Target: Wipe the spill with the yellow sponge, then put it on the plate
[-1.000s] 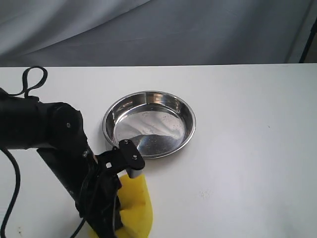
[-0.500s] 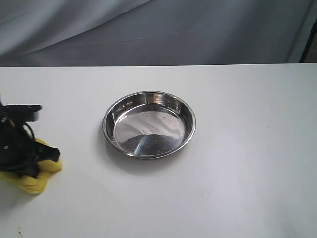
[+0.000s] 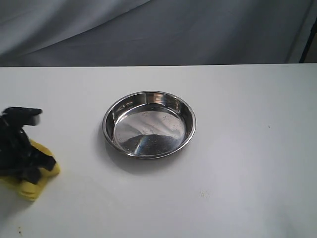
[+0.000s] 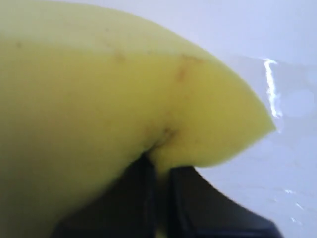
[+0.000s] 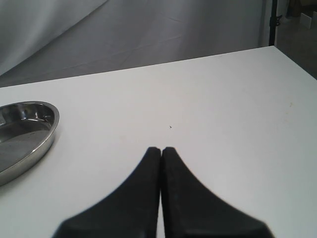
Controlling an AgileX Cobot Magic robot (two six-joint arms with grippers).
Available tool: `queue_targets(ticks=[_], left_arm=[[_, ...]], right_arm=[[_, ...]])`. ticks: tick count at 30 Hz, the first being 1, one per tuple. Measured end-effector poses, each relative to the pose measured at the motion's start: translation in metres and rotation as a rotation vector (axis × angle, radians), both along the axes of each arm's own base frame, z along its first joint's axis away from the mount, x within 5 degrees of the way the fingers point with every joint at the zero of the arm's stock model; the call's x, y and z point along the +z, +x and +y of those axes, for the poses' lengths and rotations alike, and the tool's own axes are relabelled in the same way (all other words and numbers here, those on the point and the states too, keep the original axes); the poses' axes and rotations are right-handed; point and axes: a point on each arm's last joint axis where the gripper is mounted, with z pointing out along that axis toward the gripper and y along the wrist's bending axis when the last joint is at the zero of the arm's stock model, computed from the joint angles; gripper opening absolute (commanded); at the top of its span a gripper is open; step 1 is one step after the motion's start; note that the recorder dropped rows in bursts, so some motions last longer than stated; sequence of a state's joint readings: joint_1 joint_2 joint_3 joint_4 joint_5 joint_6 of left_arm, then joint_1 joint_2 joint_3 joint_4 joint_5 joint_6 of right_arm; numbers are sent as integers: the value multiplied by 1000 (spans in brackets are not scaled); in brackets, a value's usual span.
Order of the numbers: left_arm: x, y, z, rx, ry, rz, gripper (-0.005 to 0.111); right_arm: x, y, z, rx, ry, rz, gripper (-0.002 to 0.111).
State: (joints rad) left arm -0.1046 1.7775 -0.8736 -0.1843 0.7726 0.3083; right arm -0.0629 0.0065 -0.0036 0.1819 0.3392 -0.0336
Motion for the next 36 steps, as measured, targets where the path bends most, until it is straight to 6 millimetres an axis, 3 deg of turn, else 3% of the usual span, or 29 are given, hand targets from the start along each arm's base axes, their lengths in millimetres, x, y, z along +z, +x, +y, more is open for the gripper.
queue_targets(ticks=[6, 8, 10, 12, 14, 16, 21, 23, 26, 28, 31, 36], left_arm=[[1, -35, -88, -584, -54, 46, 0], [1, -57, -120, -794, -57, 55, 0], [1, -72, -140, -910, -52, 50, 0], [0, -71, -142, -890, -19, 27, 0], [0, -62, -131, -748, 12, 24, 0], [0, -45, -107, -553, 59, 20, 0], [-1, -6, -18, 31, 153, 7, 0], [-1, 0, 19, 239, 162, 12, 0], [-1, 1, 52, 403, 154, 24, 0], [-1, 0, 65, 478, 134, 32, 0], [-1, 0, 67, 462, 77, 36, 0], [1, 4, 44, 265, -51, 7, 0]], right_arm=[[0, 0, 0, 0, 0, 0, 0], [0, 0, 0, 0, 0, 0, 0], [0, 0, 0, 0, 0, 0, 0], [0, 0, 0, 0, 0, 0, 0], [0, 0, 0, 0, 0, 0, 0], [0, 0, 0, 0, 0, 0, 0], [0, 0, 0, 0, 0, 0, 0], [0, 0, 0, 0, 0, 0, 0], [0, 0, 0, 0, 0, 0, 0], [0, 0, 0, 0, 0, 0, 0], [0, 0, 0, 0, 0, 0, 0], [0, 0, 0, 0, 0, 0, 0]])
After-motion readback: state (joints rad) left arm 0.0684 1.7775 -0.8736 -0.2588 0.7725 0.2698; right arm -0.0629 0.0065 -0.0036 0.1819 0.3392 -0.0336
